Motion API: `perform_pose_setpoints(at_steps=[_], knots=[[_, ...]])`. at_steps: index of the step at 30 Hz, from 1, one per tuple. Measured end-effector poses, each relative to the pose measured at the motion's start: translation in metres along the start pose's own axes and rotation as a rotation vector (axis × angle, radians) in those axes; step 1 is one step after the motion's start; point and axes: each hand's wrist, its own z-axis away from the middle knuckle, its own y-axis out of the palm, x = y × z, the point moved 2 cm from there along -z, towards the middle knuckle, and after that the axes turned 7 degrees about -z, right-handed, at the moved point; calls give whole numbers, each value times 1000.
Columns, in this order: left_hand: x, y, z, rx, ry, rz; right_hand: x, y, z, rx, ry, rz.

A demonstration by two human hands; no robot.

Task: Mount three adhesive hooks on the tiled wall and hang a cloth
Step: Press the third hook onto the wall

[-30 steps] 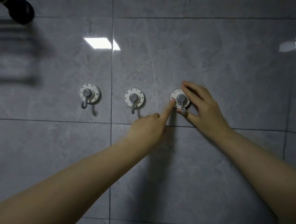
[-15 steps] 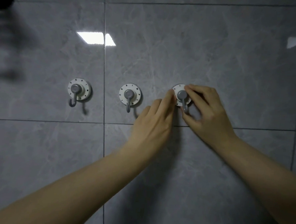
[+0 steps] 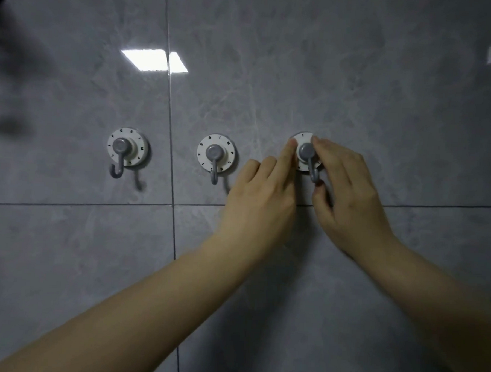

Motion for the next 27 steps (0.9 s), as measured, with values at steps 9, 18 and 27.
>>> perform_pose_setpoints(at_steps=[9, 18, 27], knots=[[-6, -24, 25, 312, -104, 80, 31, -34, 11, 214, 159, -50], [26, -68, 82, 300, -52, 241, 101, -41, 12, 176, -91, -70], [93, -99, 148, 414, -22, 93, 176, 3, -12, 324, -94, -273]])
